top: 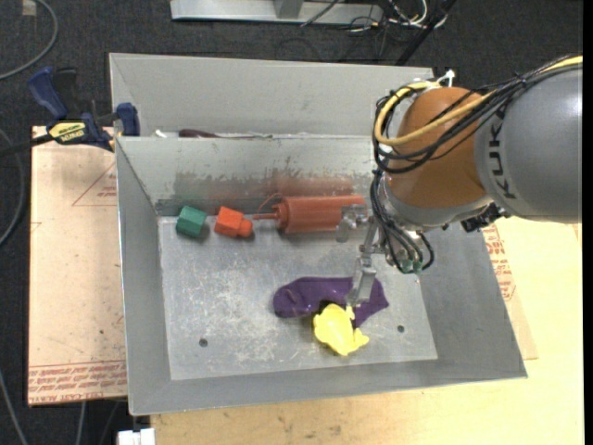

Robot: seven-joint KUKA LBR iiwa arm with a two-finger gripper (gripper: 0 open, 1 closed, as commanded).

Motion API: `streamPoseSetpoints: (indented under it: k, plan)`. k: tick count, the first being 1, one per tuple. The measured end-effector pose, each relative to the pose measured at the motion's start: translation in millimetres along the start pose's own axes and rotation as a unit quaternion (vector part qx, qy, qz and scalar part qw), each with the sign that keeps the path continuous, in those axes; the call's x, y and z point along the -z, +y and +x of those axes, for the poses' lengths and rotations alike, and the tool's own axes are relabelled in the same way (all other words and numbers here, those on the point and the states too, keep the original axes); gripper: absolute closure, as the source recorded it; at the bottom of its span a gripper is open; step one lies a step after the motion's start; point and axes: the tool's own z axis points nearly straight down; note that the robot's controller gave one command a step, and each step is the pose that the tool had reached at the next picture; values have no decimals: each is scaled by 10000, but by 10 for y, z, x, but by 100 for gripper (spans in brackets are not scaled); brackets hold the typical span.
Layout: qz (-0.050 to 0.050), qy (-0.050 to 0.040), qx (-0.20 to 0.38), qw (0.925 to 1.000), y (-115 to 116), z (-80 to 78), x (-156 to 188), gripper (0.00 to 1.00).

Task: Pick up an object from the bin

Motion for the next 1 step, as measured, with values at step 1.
streamPoseSetpoints:
  k: [1]
  plan:
    - [0,0,0,10000,0,0,0,0]
